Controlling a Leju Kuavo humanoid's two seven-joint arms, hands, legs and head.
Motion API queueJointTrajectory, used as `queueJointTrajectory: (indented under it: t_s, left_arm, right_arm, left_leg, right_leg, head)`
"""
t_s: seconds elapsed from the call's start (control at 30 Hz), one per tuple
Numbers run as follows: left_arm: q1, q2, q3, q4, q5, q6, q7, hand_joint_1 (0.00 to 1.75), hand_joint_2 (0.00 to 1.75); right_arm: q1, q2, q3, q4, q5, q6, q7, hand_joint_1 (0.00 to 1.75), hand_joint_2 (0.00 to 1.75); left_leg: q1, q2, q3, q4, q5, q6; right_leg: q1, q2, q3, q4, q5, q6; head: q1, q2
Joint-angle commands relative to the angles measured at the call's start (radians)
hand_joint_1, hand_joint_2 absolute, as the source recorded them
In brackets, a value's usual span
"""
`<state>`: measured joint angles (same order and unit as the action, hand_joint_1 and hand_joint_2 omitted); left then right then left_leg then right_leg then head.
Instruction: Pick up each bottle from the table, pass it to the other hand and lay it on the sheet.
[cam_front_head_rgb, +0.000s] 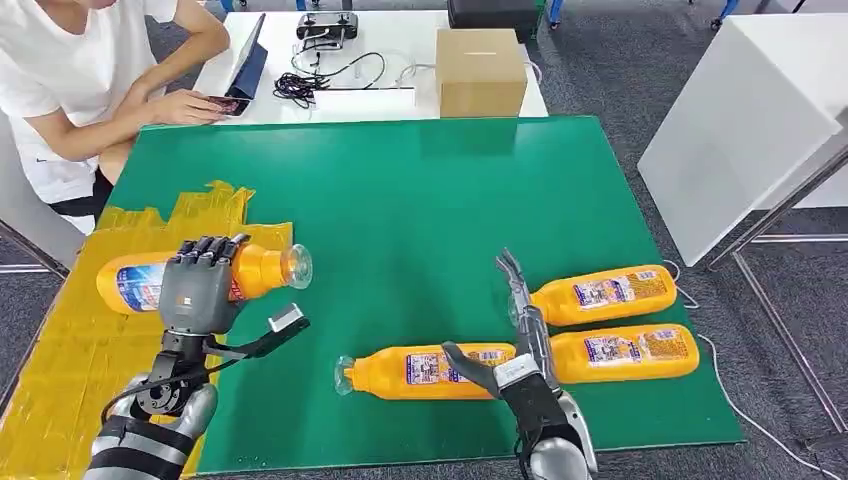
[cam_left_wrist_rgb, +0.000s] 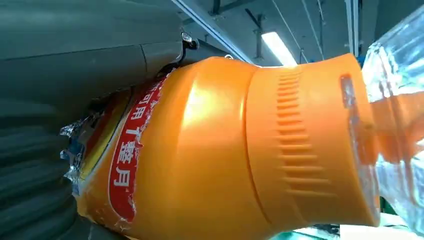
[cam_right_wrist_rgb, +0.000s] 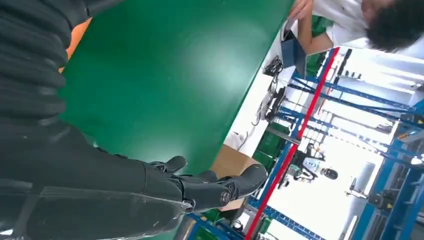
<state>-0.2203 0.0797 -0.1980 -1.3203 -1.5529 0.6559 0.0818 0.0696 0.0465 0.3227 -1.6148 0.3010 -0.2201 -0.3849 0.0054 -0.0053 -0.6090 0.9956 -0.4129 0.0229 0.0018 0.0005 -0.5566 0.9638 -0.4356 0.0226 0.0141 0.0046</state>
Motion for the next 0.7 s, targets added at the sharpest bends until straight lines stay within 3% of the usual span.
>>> queueJointTrajectory:
  t_s: [0.03, 0.1, 0.37, 0.4, 0.7]
  left_arm:
    - [-0.183, 0.092, -0.154, 0.369, 0.042, -0.213, 0.079, 1.75, 1.75]
    - [-0.203, 0.067, -0.123, 0.464, 0.059, -0.257, 0.061, 1.75, 1.75]
    - [-0.204, 0.056, -0.110, 0.514, 0.075, -0.279, 0.053, 1.75, 1.75]
    - [-0.231, -0.032, -0.033, 0.767, 0.179, -0.228, -0.010, 0.00, 1.75]
    - [-0.255, -0.046, -0.005, 0.856, 0.195, -0.232, 0.001, 0.00, 1.75]
  right_arm:
    - [-0.022, -0.021, -0.019, 0.015, 0.055, 0.015, 0.012, 0.00, 1.75]
    - [-0.026, -0.030, -0.013, 0.007, 0.126, 0.011, 0.043, 0.00, 1.75]
    - [-0.035, -0.057, 0.009, 0.017, 0.219, 0.023, 0.087, 0.00, 1.75]
    - [-0.118, -0.170, 0.197, 0.172, 0.482, 0.099, 0.157, 0.00, 1.75]
    - [-0.183, -0.224, 0.280, 0.237, 0.535, 0.146, 0.189, 0.00, 1.75]
  left_leg:
    - [0.000, -0.003, 0.004, -0.002, 0.000, -0.001]
    - [0.000, -0.002, 0.010, -0.003, -0.001, -0.002]
    - [0.000, -0.002, 0.006, -0.002, 0.000, -0.001]
    - [-0.001, 0.000, 0.004, -0.002, 0.000, 0.000]
    - [-0.001, -0.004, 0.018, -0.003, -0.001, -0.001]
  right_leg:
    - [0.000, -0.003, 0.005, -0.001, -0.001, 0.000]
    - [0.000, -0.003, 0.010, -0.002, -0.002, 0.000]
    - [0.000, -0.002, 0.007, -0.002, -0.001, 0.000]
    - [0.000, 0.000, 0.004, -0.001, 0.000, 0.001]
    - [-0.001, -0.002, 0.020, -0.002, -0.003, 0.001]
  head:
    - [0.000, 0.000]
    - [-0.001, 0.000]
    - [-0.001, 0.000]
    - [-0.001, 0.000]
    - [0.000, 0.000]
